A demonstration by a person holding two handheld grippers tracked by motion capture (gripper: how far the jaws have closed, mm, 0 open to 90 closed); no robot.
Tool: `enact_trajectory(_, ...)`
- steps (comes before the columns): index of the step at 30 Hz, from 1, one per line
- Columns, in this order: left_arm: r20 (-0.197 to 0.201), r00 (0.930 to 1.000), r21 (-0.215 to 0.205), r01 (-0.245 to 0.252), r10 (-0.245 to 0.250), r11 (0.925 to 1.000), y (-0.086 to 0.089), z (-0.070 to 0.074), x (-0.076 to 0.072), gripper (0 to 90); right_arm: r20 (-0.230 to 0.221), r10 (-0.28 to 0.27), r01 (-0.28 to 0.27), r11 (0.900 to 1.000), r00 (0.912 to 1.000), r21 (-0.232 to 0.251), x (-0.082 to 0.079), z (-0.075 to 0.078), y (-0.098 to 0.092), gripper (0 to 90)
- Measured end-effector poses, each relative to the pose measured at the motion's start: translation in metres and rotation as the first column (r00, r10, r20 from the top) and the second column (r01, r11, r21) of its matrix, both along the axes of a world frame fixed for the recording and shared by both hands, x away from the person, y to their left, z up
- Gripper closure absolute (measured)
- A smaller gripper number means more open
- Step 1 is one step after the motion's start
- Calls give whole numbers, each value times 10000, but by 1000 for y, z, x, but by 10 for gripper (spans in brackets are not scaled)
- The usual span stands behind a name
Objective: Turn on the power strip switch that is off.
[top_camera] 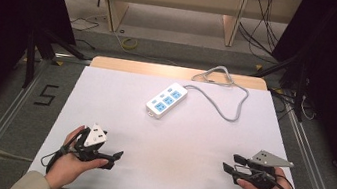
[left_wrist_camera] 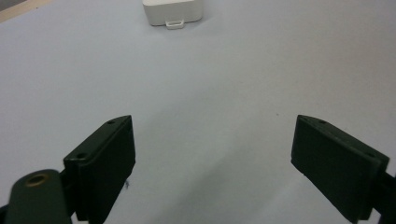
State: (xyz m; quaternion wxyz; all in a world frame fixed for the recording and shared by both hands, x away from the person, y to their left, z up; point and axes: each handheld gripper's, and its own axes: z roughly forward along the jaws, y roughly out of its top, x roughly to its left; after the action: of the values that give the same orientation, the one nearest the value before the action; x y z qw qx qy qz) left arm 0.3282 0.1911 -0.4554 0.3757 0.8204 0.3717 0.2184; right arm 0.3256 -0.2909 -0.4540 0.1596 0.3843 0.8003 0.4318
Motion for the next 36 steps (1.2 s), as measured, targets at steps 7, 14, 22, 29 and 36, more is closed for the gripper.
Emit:
enact_trajectory(7, -70, 10000, 5, -17, 17, 10000, 0, 0, -1, 154, 80, 207, -205, 9993, 9998, -306, -1, 2, 2, 692)
enact_trajectory(14, -121, 9999, -4, -91, 91, 10000, -1, 0, 0, 156, 385, 411, -374, 9950, 9984, -925, -2, 9, 9, 875)
enact_trajectory(22, -71, 9999, 55, -114, 114, 9999, -2, 1, 0, 158, 410, 135, -92, 9947, 9991, -1027, 6, 13, 10, 900)
enact_trajectory(29, -52, 9998, 27, -172, 172, 9998, -2, 1, 0, 158, 300, 47, -16, 9949, 9995, -1010, 16, 16, 16, 900)
enact_trajectory(36, -8, 9999, 35, -168, 168, 9999, -2, 1, -1, 158, 390, 5, 36, 9945, 9992, -1049, 29, 19, 24, 900)
